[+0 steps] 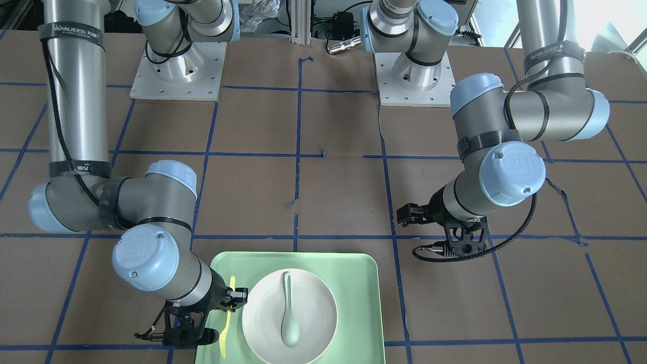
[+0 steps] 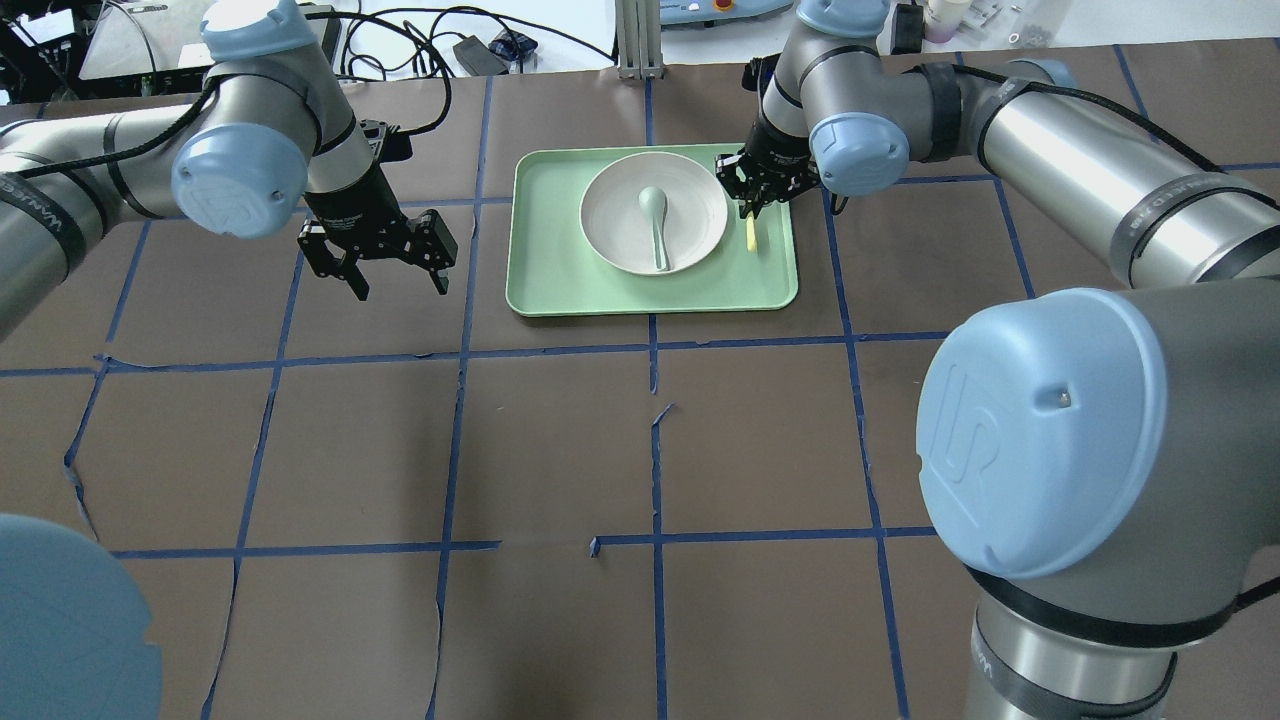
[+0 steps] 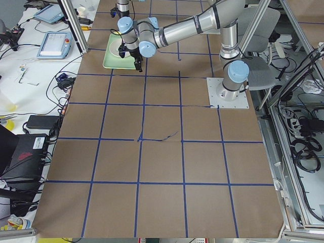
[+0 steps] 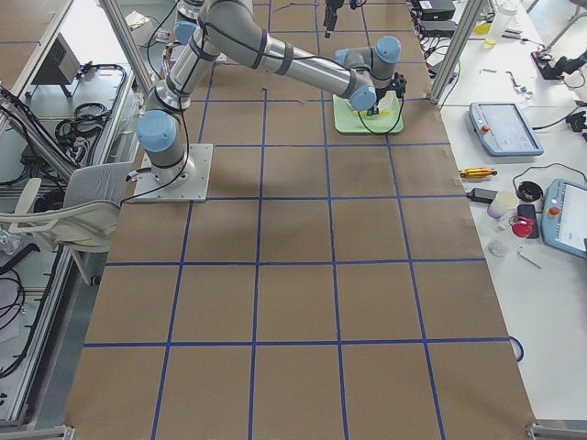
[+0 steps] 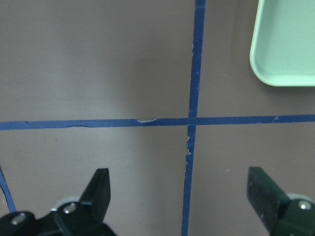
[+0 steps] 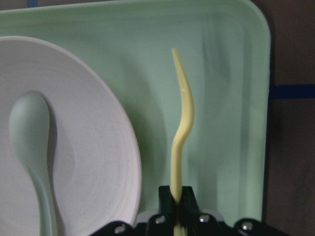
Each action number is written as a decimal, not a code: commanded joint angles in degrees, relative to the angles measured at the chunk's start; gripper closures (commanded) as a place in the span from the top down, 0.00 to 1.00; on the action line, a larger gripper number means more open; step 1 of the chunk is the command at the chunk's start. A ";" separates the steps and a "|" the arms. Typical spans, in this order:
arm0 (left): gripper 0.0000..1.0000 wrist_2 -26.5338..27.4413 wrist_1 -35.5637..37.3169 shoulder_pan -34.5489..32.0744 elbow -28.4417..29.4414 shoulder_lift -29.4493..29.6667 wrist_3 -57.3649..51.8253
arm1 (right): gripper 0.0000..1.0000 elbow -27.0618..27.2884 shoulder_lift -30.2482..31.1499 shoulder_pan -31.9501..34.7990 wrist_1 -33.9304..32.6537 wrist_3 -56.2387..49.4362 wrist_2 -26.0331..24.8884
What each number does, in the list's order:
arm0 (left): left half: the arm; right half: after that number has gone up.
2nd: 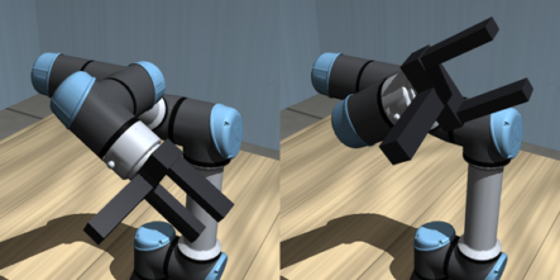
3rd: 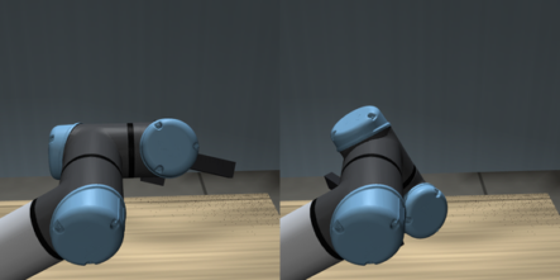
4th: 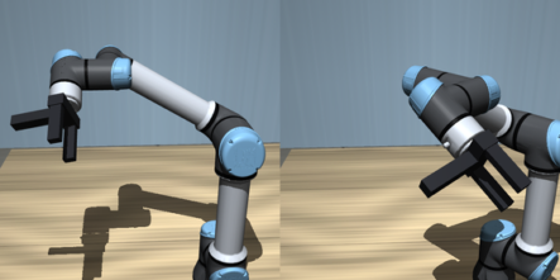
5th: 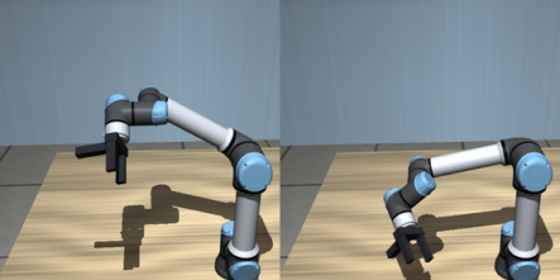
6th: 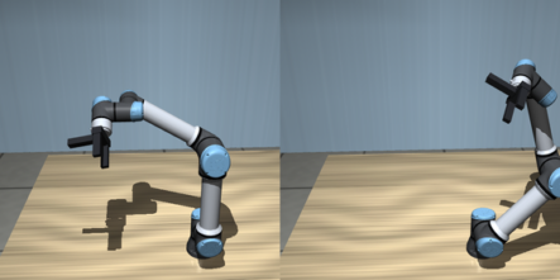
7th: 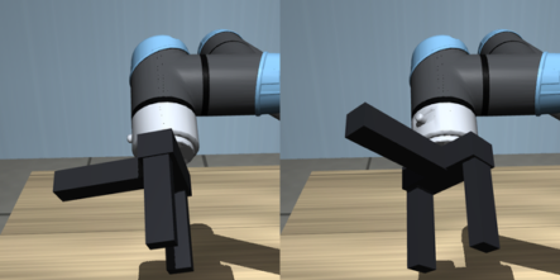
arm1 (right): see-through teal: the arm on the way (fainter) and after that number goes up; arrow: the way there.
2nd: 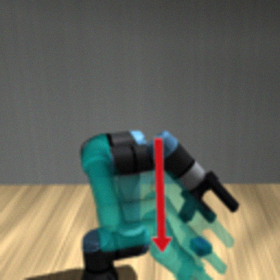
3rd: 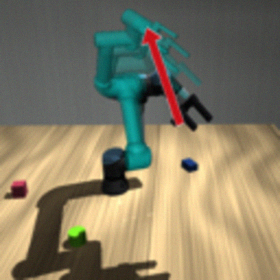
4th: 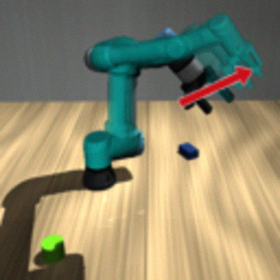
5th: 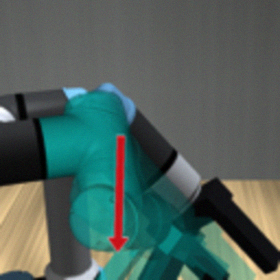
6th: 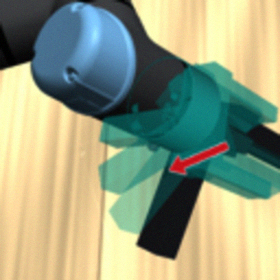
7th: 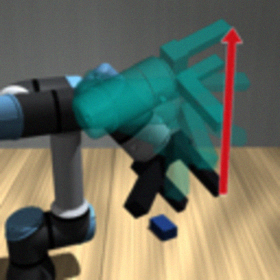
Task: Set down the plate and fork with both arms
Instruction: 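Lift the yellow fork with the right gripper and set it beside the plate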
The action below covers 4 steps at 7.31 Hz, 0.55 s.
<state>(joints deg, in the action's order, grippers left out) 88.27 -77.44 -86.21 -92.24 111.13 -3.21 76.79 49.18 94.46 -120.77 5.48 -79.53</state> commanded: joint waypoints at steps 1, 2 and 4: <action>1.00 0.24 -0.16 0.07 -1.10 -0.57 0.22 | 0.28 0.29 -0.40 0.03 -0.34 0.14 -0.10; 1.00 0.23 -0.25 -0.19 -1.36 -1.18 0.31 | 0.49 0.38 -0.14 0.03 -0.26 0.15 -0.27; 1.00 0.15 -1.56 -0.19 -1.28 -2.41 0.31 | 1.00 1.42 0.91 0.03 0.36 0.14 -1.24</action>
<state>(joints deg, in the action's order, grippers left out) 88.49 -78.09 -86.35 -93.51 109.44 -2.92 77.48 49.42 94.48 -120.61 5.58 -80.32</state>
